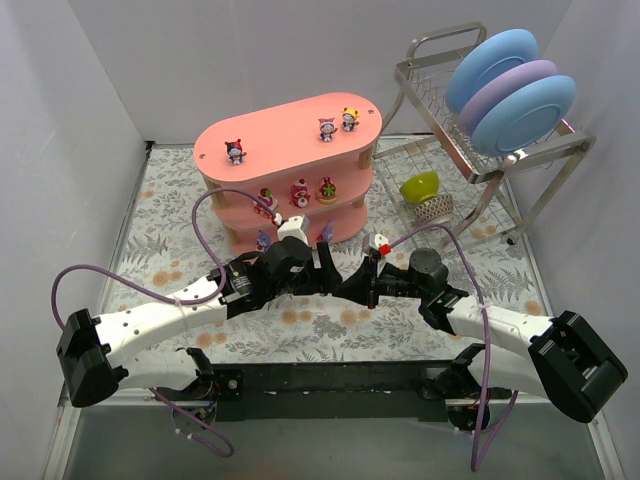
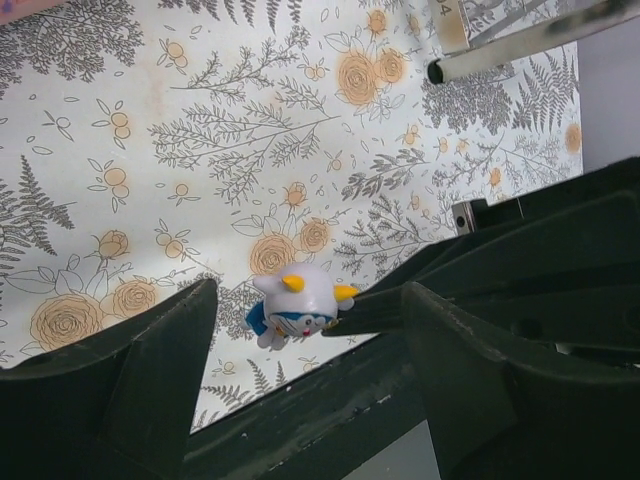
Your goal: Place and organize the plastic toys onto the shelf
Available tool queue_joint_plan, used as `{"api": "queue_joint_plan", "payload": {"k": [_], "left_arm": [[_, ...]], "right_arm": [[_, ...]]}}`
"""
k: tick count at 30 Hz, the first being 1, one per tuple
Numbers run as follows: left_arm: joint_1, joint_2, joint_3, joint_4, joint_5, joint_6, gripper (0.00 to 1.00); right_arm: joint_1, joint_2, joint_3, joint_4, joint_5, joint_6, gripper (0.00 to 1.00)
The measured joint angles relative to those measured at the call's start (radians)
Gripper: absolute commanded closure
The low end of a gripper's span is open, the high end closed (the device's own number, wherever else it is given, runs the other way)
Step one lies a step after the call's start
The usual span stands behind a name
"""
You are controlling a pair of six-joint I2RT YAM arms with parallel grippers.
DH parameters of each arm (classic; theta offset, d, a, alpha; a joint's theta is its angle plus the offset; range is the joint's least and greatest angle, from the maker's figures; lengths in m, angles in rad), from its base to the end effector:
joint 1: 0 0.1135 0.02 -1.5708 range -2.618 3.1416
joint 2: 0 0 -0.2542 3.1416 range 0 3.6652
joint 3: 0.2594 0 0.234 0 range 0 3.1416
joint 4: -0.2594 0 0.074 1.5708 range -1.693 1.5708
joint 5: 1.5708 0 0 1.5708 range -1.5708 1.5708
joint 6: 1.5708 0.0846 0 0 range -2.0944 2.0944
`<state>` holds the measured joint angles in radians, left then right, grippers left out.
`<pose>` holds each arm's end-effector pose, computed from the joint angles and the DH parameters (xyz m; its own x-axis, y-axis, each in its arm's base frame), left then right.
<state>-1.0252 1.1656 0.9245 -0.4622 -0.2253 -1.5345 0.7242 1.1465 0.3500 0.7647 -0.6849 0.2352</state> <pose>0.1579 -0.2236 0.2502 -0.7565 -0.6310 -0.1721 -0.3084 0.5761 -0.7570 0.1562 0.2096 0.2210 -0.2531 0.0171 -0.9673 -0.9540 0.1617 0.2525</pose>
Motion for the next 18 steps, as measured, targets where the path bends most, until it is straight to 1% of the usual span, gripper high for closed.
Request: {"api": "queue_joint_plan", "payload": {"k": [6,13,14,16,17,18], "left_arm": [[-0.008,0.016,0.0,0.02,-0.028,-0.01,0.31],[-0.013,0.044,0.0,0.035,-0.029,-0.035,0.43],[-0.014,0.044,0.0,0.037,-0.029,-0.038,0.48],[-0.018,0.044,0.0,0.038,-0.029,-0.047,0.54],[-0.021,0.044,0.0,0.038,-0.03,-0.049,0.62],[-0.022,0.044,0.0,0.035,-0.034,-0.048,0.66]], "right_arm": [[0.005,-0.01,0.0,-0.007,0.0,0.0,0.99],[0.006,-0.014,0.0,-0.008,0.0,0.0,0.99],[0.006,-0.015,0.0,-0.008,0.0,0.0,0.99],[0.006,-0.015,0.0,-0.008,0.001,0.0,0.99],[0.006,-0.015,0.0,-0.008,0.001,0.0,0.99],[0.006,-0.015,0.0,-0.008,0.0,0.0,0.99]]}}
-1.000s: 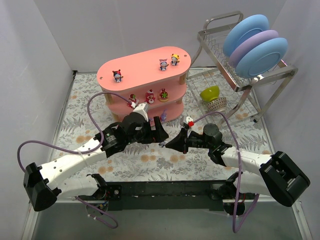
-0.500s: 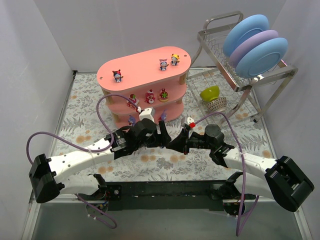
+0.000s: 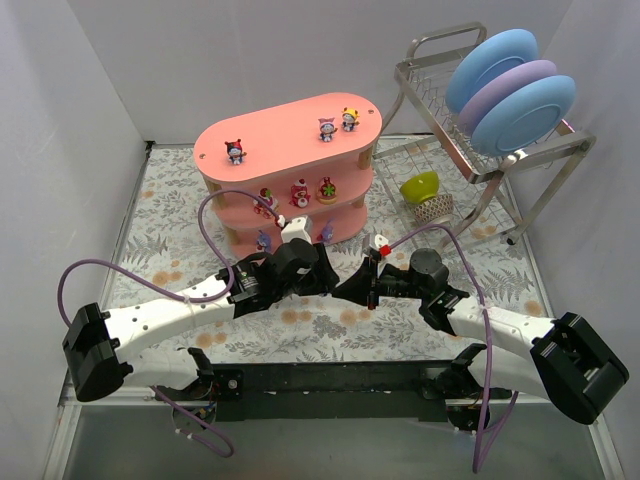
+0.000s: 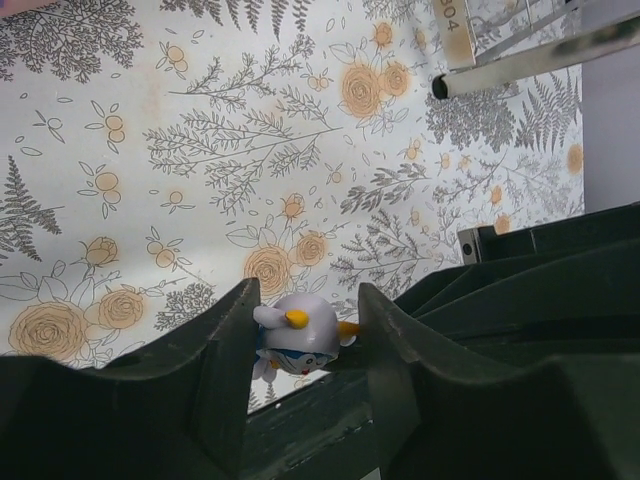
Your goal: Place and organize the plastic toys onto the shelf
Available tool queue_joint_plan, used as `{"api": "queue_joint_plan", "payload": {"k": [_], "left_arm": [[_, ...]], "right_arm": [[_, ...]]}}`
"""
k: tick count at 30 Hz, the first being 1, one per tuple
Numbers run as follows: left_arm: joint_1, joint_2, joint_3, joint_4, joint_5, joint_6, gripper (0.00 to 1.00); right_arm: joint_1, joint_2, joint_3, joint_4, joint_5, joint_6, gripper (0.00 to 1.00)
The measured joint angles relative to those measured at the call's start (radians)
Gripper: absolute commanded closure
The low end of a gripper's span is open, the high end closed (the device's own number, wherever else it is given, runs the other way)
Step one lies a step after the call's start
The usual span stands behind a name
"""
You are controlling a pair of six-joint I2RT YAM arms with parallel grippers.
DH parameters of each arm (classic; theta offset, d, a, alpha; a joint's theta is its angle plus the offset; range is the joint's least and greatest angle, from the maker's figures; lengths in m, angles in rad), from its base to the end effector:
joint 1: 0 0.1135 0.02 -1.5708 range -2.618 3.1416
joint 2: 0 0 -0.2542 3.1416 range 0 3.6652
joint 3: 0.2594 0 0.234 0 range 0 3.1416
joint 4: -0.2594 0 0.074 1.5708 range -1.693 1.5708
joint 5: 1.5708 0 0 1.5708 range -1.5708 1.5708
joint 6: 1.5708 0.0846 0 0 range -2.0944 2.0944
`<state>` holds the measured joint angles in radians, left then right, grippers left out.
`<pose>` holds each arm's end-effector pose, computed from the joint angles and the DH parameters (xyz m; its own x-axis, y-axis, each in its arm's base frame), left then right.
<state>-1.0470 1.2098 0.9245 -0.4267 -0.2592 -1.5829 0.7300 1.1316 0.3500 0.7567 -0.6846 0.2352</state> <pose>0.1599 -0.2334 0.2435 -0.7359 -0.6583 -0.1583 -0.3357 0.5578 -0.7590 0.1538 0.2094 0.2234 -0.2482 0.0201 -0.9685 -0.9562 0.1553 0.2483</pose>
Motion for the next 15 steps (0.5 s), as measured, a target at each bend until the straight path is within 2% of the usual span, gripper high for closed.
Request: {"api": "queue_joint_plan", "payload": {"k": [5,7,8,10,11,14,15], "left_arm": [[-0.003,0.0,0.0,0.001,-0.018,-0.008,0.92],[-0.004,-0.002,0.0,0.001,-0.025,-0.011,0.97],[-0.005,-0.004,0.0,0.0,-0.028,-0.011,0.99],[-0.008,-0.01,0.002,-0.003,-0.038,-0.011,1.0],[-0.011,-0.011,0.005,-0.008,-0.042,-0.012,1.0],[-0.017,-0.016,0.024,-0.031,-0.057,-0.011,1.0],[-0.018,-0.019,0.037,-0.043,-0.064,-0.011,1.0]], "right_arm": [[0.0,-0.002,0.0,0.0,0.005,-0.001,0.99],[0.0,-0.005,0.0,-0.001,0.008,0.0,0.97],[0.0,-0.008,0.0,-0.002,0.01,0.0,0.88],[0.001,-0.016,0.0,-0.008,0.022,0.002,0.76],[0.003,-0.021,0.0,-0.013,0.029,0.004,0.61],[0.004,-0.048,0.0,-0.04,0.061,0.004,0.41],[0.004,-0.06,0.0,-0.05,0.077,0.004,0.38]]}}
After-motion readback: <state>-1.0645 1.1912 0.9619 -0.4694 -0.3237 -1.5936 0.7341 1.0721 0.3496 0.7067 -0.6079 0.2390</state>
